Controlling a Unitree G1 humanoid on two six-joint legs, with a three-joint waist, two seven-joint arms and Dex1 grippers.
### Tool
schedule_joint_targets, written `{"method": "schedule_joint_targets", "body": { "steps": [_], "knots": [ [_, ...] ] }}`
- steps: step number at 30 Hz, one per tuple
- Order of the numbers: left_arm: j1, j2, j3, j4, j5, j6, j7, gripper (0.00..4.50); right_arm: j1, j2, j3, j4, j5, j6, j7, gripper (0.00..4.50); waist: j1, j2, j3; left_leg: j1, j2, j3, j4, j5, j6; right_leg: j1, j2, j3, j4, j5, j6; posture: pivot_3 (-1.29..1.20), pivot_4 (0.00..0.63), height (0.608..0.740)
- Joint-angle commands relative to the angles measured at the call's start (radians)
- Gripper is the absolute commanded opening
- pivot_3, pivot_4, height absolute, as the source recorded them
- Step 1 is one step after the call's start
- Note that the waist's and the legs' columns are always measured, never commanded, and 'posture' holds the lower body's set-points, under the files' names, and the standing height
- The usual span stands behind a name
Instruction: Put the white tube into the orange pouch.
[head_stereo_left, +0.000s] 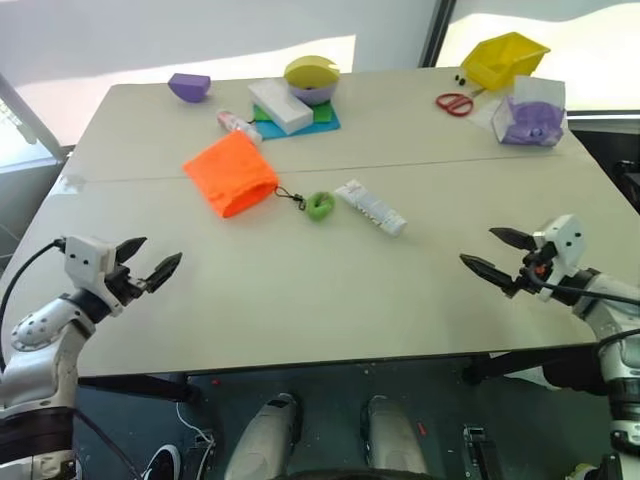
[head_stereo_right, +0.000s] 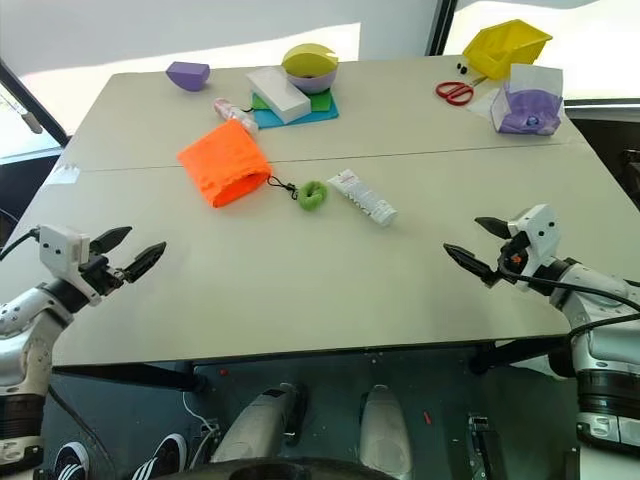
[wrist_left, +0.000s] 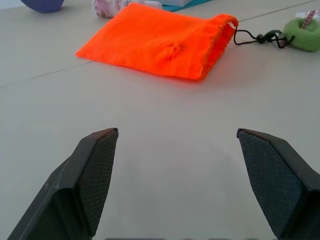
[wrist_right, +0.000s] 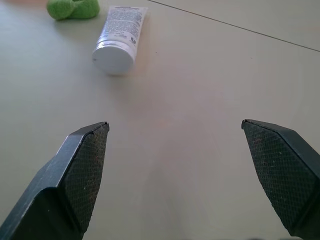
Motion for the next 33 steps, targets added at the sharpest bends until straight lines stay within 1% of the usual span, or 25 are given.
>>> {"method": "schedule_joint_targets", "body": {
  "steps": [1, 4, 12, 16, 19, 22, 25, 28, 31, 33],
  "knots": [
    [-0.007, 0.001, 0.0, -0.01, 0.012, -0.033, 0.0, 4.07, -0.017, 0.004, -0.012, -0.037, 0.019, -0.004, -0.005, 4.44, 0.0, 0.0, 0.0, 0.0, 0.0, 0.0, 0.0, 0.0, 0.0, 0.0, 0.0, 0.0, 0.0, 0.0, 0.0, 0.0, 0.15, 0.74],
    [-0.026, 0.006, -0.032, 0.005, 0.086, -0.061, 0.046, 4.07, -0.021, 0.013, 0.001, -0.05, 0.012, -0.003, -0.016, 4.44, 0.002, 0.0, 0.0, 0.0, 0.0, 0.0, 0.0, 0.0, 0.0, 0.0, 0.0, 0.0, 0.0, 0.0, 0.0, 0.0, 0.15, 0.74],
    [-0.058, -0.008, -0.034, 0.038, 0.086, -0.132, 0.034, 4.07, -0.029, 0.034, 0.021, -0.075, 0.008, -0.007, -0.032, 4.44, 0.0, 0.0, 0.0, 0.0, 0.0, 0.0, 0.0, 0.0, 0.0, 0.0, 0.0, 0.0, 0.0, 0.0, 0.0, 0.0, 0.15, 0.74],
    [-0.068, -0.013, -0.025, 0.039, 0.063, -0.104, 0.04, 4.07, -0.029, 0.032, 0.017, -0.073, 0.014, -0.006, -0.03, 4.44, 0.001, 0.0, 0.0, 0.0, 0.0, 0.0, 0.0, 0.0, 0.0, 0.0, 0.0, 0.0, 0.0, 0.0, 0.0, 0.0, 0.15, 0.74],
    [-0.082, -0.008, -0.035, 0.053, 0.079, -0.119, 0.04, 4.07, -0.031, 0.033, 0.019, -0.065, 0.008, -0.019, -0.028, 4.44, 0.001, 0.0, 0.0, 0.0, 0.0, 0.0, 0.0, 0.0, 0.0, 0.0, 0.0, 0.0, 0.0, 0.0, 0.0, 0.0, 0.15, 0.74],
    [-0.112, -0.022, -0.072, 0.047, 0.117, -0.151, 0.054, 4.07, -0.042, 0.053, 0.034, -0.086, 0.009, -0.015, -0.043, 4.44, 0.001, 0.0, 0.0, 0.0, 0.0, 0.0, 0.001, 0.0, 0.0, 0.0, 0.0, 0.0, 0.001, 0.0, 0.0, 0.0, 0.15, 0.74],
    [-0.163, -0.048, -0.127, 0.039, 0.196, -0.184, 0.119, 4.07, -0.056, 0.09, 0.059, -0.138, 0.011, -0.004, -0.07, 4.44, 0.001, 0.0, 0.0, 0.0, 0.0, 0.0, 0.001, 0.0, 0.0, 0.0, 0.0, 0.0, 0.001, 0.0, 0.0, 0.0, 0.15, 0.74],
    [-0.235, -0.081, -0.211, 0.053, 0.327, -0.225, 0.215, 4.07, -0.095, 0.166, 0.091, -0.204, 0.025, 0.029, -0.142, 4.44, 0.0, 0.0, 0.0, 0.0, 0.0, 0.0, 0.001, 0.001, -0.001, 0.0, 0.001, 0.0, 0.001, 0.001, 0.0, 0.0, 0.15, 0.74],
    [-0.366, -0.115, -0.325, 0.145, 0.529, -0.276, 0.373, 4.07, -0.128, 0.273, 0.181, -0.303, 0.005, 0.046, -0.208, 4.44, 0.002, -0.001, 0.0, 0.0, 0.0, 0.0, 0.001, 0.001, -0.001, 0.0, 0.001, 0.0, 0.002, 0.001, 0.0, 0.0, 0.15, 0.74],
    [-0.428, -0.127, -0.36, 0.207, 0.594, -0.284, 0.441, 4.07, -0.138, 0.309, 0.208, -0.337, 0.003, 0.067, -0.236, 4.44, 0.001, -0.001, 0.0, 0.0, 0.0, -0.001, 0.001, 0.002, -0.002, 0.0, 0.001, 0.0, 0.002, 0.001, 0.0, 0.0, 0.15, 0.74]
  ]
}}
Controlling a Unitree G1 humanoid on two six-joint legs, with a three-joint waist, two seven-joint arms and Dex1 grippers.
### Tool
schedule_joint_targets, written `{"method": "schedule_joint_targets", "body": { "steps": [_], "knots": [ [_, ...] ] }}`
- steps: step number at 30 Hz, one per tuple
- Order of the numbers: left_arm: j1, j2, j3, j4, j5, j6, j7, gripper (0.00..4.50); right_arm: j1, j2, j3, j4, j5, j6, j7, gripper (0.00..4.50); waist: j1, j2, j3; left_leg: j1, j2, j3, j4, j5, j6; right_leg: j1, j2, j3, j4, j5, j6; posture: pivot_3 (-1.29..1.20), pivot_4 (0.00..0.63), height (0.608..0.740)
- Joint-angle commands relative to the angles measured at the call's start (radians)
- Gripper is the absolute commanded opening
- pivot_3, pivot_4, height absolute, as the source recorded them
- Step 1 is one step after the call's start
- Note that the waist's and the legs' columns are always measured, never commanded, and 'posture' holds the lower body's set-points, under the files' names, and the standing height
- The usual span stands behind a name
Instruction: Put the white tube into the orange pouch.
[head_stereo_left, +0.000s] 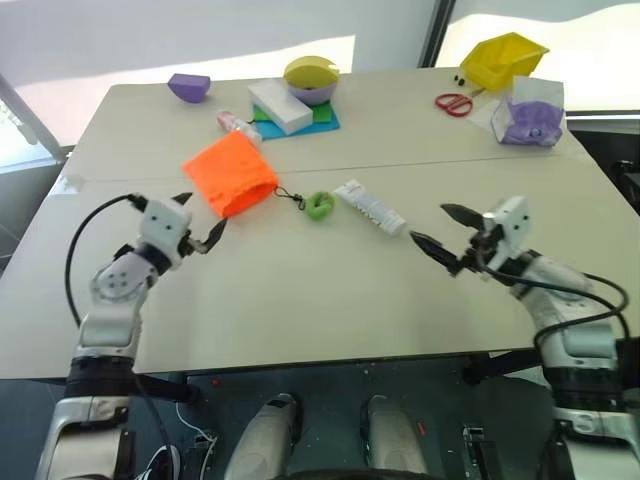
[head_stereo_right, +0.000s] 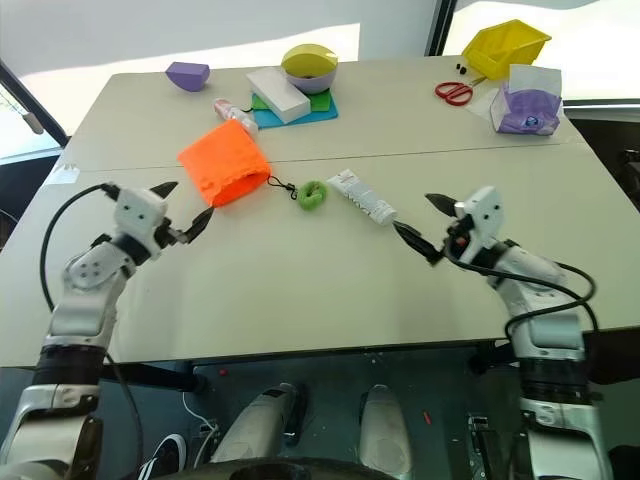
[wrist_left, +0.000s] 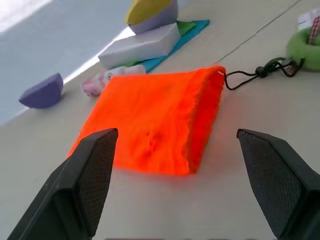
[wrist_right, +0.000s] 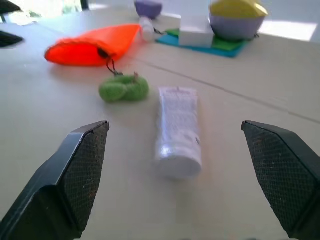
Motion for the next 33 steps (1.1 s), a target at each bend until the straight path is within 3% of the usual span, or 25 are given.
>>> {"method": "schedule_joint_targets", "body": {
  "steps": [1, 9, 13, 24, 27, 33],
  "knots": [
    [-0.079, 0.001, -0.058, 0.077, 0.138, -0.038, 0.12, 4.07, -0.013, 0.025, 0.035, -0.094, 0.0, 0.019, -0.04, 4.44, 0.0, 0.0, 0.0, 0.0, 0.0, 0.0, 0.0, 0.0, 0.0, 0.0, 0.0, 0.0, 0.0, 0.0, 0.0, 0.0, 0.15, 0.74],
    [-0.246, -0.039, -0.164, 0.299, 0.27, 0.014, 0.227, 4.07, -0.009, 0.033, 0.152, -0.172, -0.047, 0.041, -0.036, 4.44, -0.005, 0.0, 0.0, 0.0, -0.001, 0.0, -0.001, 0.0, 0.001, 0.0, 0.0, 0.0, 0.0, 0.0, 0.001, 0.0, 0.15, 0.74],
    [-0.242, -0.046, -0.175, 0.31, 0.258, 0.036, 0.195, 4.07, -0.005, 0.058, 0.159, -0.178, -0.056, 0.034, -0.066, 4.44, -0.007, 0.0, 0.0, 0.0, -0.001, 0.0, 0.0, 0.0, 0.001, -0.001, 0.0, 0.0, 0.002, 0.001, 0.001, 0.0, 0.15, 0.74],
    [-0.241, -0.036, -0.166, 0.332, 0.304, 0.129, 0.314, 4.07, -0.008, 0.063, 0.159, -0.173, -0.052, 0.035, -0.071, 4.44, -0.004, 0.0, 0.0, 0.0, -0.001, 0.0, 0.0, 0.0, 0.0, -0.001, 0.0, 0.0, 0.003, 0.001, 0.002, 0.0, 0.15, 0.74],
    [-0.233, -0.047, -0.154, 0.338, 0.275, 0.152, 0.298, 3.28, -0.013, 0.061, 0.159, -0.182, -0.052, 0.04, -0.074, 4.5, -0.004, -0.001, 0.0, 0.0, -0.001, 0.0, 0.0, 0.0, 0.0, -0.001, 0.0, 0.0, 0.003, 0.001, 0.002, 0.0, 0.15, 0.74],
    [-0.223, -0.053, -0.16, 0.322, 0.258, 0.156, 0.279, 0.26, -0.014, 0.056, 0.159, -0.184, -0.053, 0.039, -0.074, 4.5, -0.004, 0.0, 0.0, 0.0, -0.001, 0.0, 0.0, 0.0, 0.0, -0.001, 0.0, 0.0, 0.003, 0.001, 0.002, 0.0, 0.15, 0.74]
  ]
}}
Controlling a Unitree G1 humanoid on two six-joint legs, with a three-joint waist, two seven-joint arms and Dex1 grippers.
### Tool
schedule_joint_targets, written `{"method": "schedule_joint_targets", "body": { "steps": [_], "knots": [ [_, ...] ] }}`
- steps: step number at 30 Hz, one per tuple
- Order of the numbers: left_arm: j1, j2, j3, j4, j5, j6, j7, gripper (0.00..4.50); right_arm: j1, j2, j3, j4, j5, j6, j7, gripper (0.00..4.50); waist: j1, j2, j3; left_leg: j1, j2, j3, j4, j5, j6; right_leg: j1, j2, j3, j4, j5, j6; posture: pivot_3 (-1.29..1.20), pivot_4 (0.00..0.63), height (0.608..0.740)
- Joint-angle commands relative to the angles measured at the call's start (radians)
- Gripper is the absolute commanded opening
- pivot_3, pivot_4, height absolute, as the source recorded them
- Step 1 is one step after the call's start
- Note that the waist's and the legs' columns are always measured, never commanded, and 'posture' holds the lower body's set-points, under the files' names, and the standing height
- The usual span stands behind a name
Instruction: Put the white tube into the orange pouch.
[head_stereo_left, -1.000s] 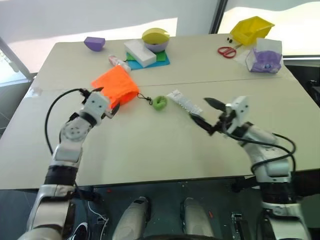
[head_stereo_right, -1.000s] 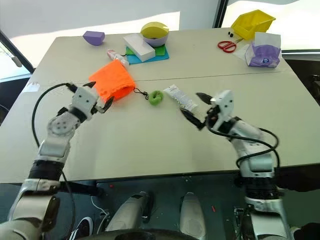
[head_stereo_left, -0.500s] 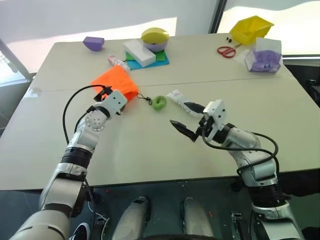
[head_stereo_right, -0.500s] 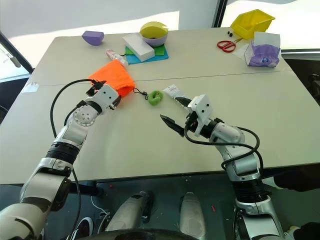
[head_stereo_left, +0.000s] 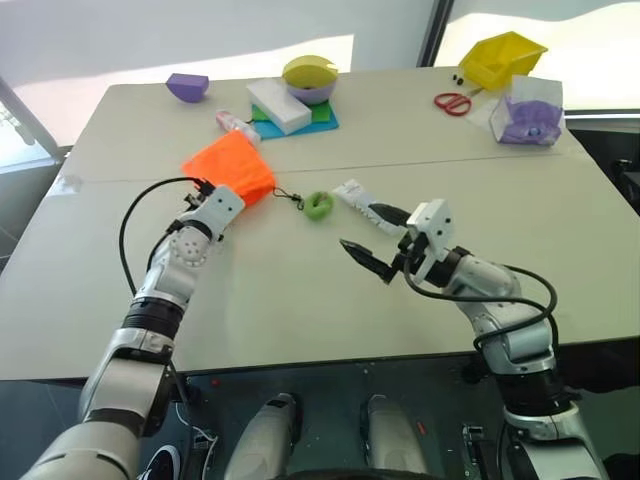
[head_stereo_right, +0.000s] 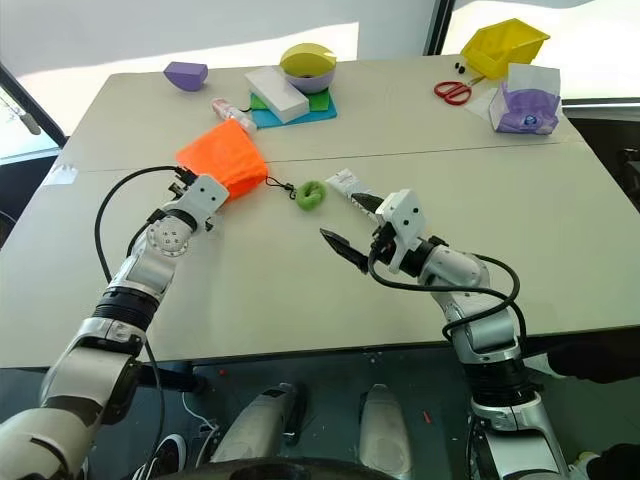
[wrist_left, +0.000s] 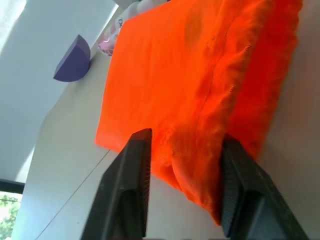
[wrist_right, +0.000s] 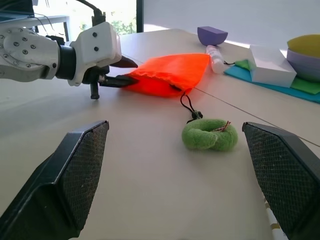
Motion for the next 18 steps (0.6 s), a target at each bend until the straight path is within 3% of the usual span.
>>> {"method": "schedule_joint_targets", "body": {
  "steps": [1, 7, 18],
  "knots": [
    [0.006, 0.001, 0.009, -0.04, -0.012, 0.005, -0.01, 0.05, -0.012, 0.001, -0.007, -0.04, 0.002, -0.016, -0.002, 4.5, 0.0, 0.0, 0.0, 0.0, 0.0, 0.0, 0.0, 0.0, 0.0, 0.0, 0.0, 0.0, 0.0, 0.0, 0.0, 0.0, 0.15, 0.74],
    [0.059, 0.025, 0.012, -0.143, -0.018, 0.021, -0.063, 0.05, -0.011, 0.005, -0.005, -0.032, -0.008, -0.024, -0.006, 4.5, 0.0, 0.0, 0.0, 0.0, 0.0, 0.0, 0.001, 0.0, 0.0, 0.001, 0.0, 0.0, 0.0, 0.0, 0.0, 0.0, 0.15, 0.74],
    [0.229, 0.079, 0.011, -0.495, -0.019, 0.16, -0.215, 0.05, -0.019, 0.008, -0.004, -0.005, -0.022, -0.047, -0.004, 4.5, 0.0, 0.0, 0.0, 0.0, 0.0, 0.0, 0.0, 0.0, 0.0, 0.0, 0.0, 0.0, 0.0, 0.001, -0.001, 0.0, 0.15, 0.74]
  ]
}}
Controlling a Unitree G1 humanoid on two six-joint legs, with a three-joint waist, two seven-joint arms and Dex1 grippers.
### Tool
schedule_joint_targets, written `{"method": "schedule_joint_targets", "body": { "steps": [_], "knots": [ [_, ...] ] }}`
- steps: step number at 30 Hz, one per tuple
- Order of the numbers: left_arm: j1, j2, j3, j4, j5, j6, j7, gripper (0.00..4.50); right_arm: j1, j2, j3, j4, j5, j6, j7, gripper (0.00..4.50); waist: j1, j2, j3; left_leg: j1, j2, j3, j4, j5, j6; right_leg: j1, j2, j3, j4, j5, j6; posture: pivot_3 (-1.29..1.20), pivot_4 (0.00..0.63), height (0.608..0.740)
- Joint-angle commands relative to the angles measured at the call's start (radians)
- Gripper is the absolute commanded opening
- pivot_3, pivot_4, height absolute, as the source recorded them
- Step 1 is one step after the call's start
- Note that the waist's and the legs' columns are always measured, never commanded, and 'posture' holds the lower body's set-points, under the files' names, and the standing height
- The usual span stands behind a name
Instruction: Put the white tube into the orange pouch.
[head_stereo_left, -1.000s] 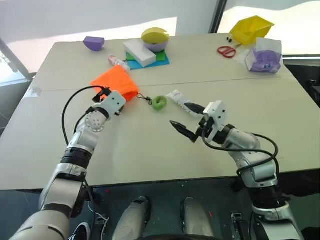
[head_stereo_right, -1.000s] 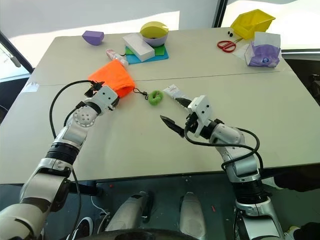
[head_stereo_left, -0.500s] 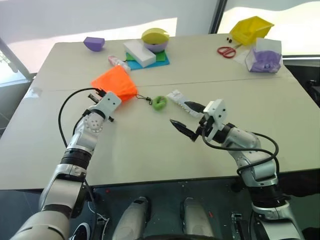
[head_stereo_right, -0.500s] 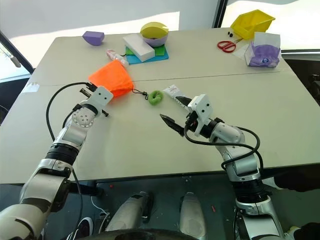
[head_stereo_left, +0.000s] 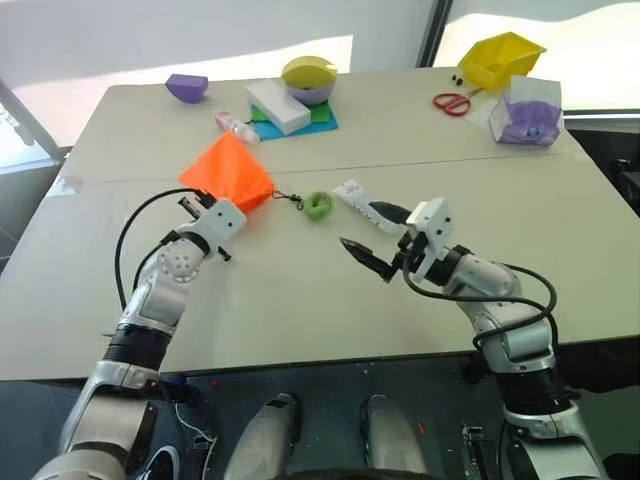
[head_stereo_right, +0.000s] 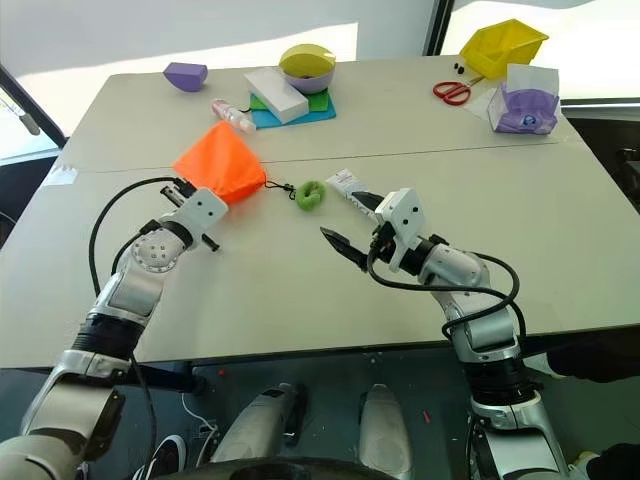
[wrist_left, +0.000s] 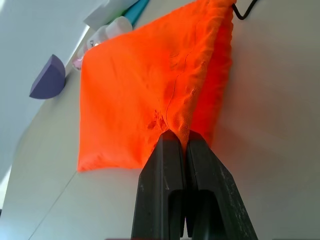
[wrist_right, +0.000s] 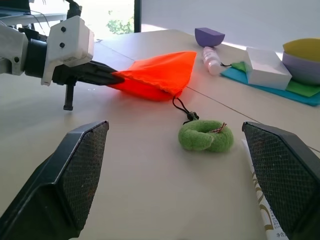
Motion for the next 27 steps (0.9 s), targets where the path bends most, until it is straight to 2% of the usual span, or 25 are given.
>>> {"method": "schedule_joint_targets", "body": {
  "steps": [1, 10, 17, 22, 27],
  "knots": [
    [0.028, 0.025, 0.013, -0.107, 0.002, 0.039, -0.03, 0.05, -0.014, 0.005, -0.007, -0.007, -0.005, -0.031, 0.001, 4.5, 0.0, 0.0, 0.0, 0.0, 0.0, 0.0, 0.0, 0.0, 0.0, 0.0, 0.0, 0.0, 0.0, 0.0, 0.0, 0.0, 0.15, 0.74],
    [0.203, 0.116, 0.067, -0.404, -0.022, 0.142, -0.143, 0.05, -0.049, -0.019, -0.036, 0.057, -0.011, -0.062, 0.015, 4.5, -0.001, 0.0, 0.0, 0.0, 0.001, 0.0, -0.001, 0.0, 0.0, -0.001, 0.0, 0.0, 0.0, 0.0, 0.0, 0.0, 0.15, 0.74],
    [0.311, 0.161, 0.135, -0.563, -0.051, 0.189, -0.192, 0.05, -0.079, -0.022, -0.039, 0.108, -0.024, -0.086, 0.027, 4.5, -0.003, 0.0, 0.0, 0.0, 0.001, 0.0, -0.001, 0.0, 0.0, -0.001, 0.0, 0.0, 0.0, 0.0, -0.001, 0.0, 0.15, 0.74],
    [0.332, 0.152, 0.151, -0.569, -0.063, 0.185, -0.184, 0.05, -0.12, -0.03, -0.038, 0.204, -0.096, -0.116, -0.021, 4.5, 0.001, 0.0, 0.0, 0.0, 0.001, 0.0, -0.001, 0.0, -0.001, -0.001, 0.0, 0.0, 0.0, 0.0, -0.001, 0.0, 0.15, 0.74],
    [0.279, 0.09, 0.09, -0.532, -0.044, 0.164, -0.142, 0.05, -0.183, -0.029, -0.042, 0.297, -0.146, -0.022, -0.093, 4.5, 0.004, 0.0, 0.0, 0.0, 0.001, 0.0, -0.001, 0.0, -0.001, 0.0, 0.0, 0.0, 0.0, 0.0, -0.001, 0.0, 0.15, 0.74]
  ]
}}
